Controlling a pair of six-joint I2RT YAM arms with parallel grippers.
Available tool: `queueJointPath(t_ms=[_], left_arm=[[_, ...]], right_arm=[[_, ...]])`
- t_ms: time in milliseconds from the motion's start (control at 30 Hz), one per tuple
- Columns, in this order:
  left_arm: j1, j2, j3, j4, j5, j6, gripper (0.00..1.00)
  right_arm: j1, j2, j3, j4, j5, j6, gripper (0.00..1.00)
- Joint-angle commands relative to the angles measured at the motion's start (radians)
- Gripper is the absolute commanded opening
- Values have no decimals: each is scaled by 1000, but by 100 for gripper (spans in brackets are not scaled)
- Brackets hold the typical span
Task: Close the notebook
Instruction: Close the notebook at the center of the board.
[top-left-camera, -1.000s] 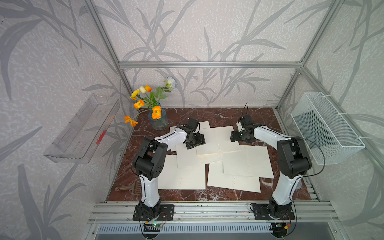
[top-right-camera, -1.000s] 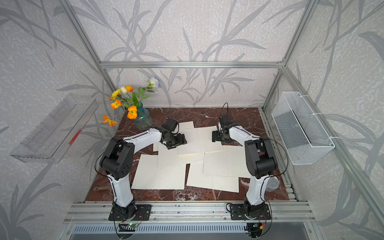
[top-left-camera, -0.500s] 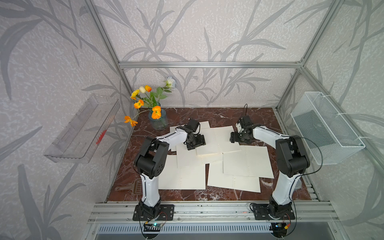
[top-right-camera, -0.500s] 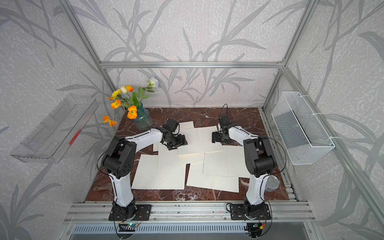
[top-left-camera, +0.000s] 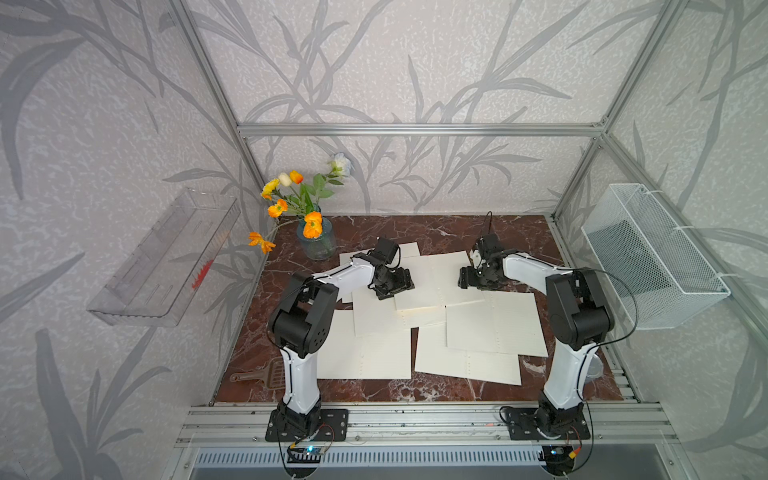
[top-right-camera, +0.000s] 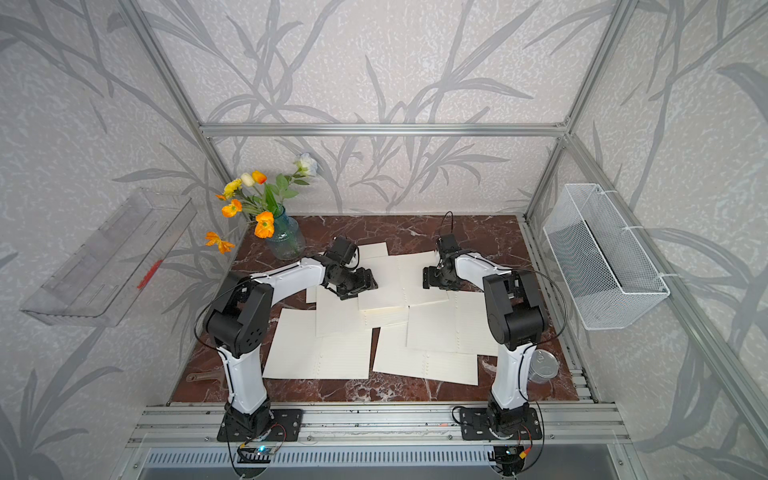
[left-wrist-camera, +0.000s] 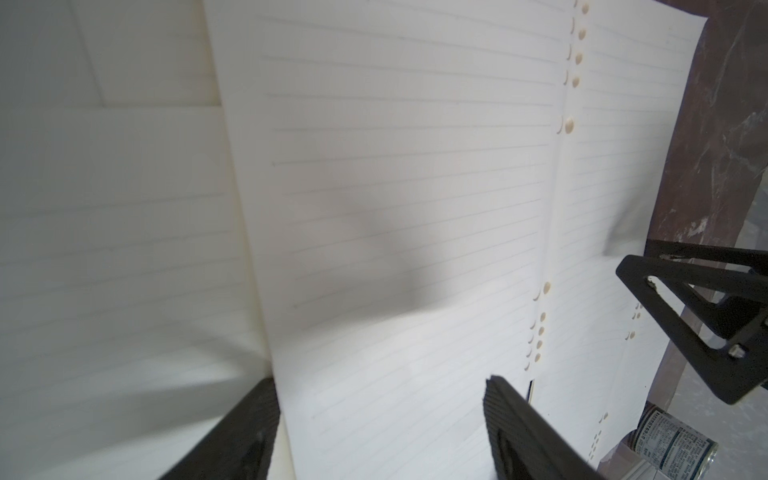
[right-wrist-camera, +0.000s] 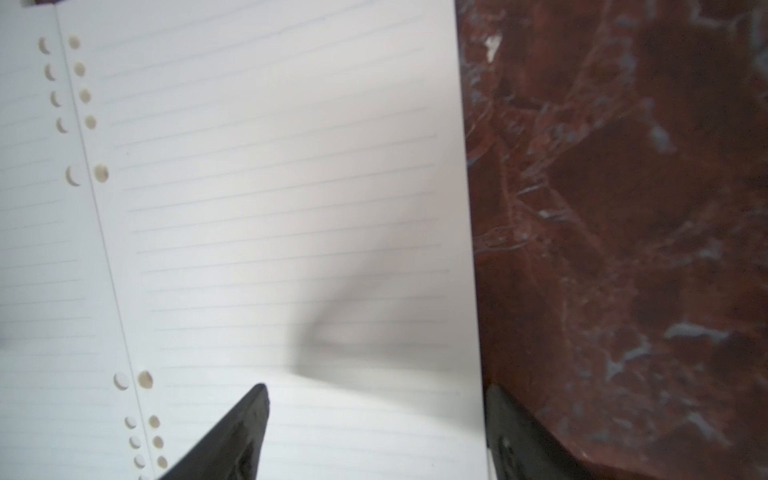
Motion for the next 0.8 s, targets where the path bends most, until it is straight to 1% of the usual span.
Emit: queueJointPath(t_ms=[0, 467, 767], left_arm=[[-7, 2, -17, 30, 32, 2, 77], [-8, -82, -24, 40, 34, 14, 77], [-8, -106, -15, 35, 36, 17, 77]], right_arm=[[4, 25, -13, 2, -26, 4, 81], [3, 20, -28, 23, -56, 5, 80], [4, 18, -32, 25, -62, 2, 80]])
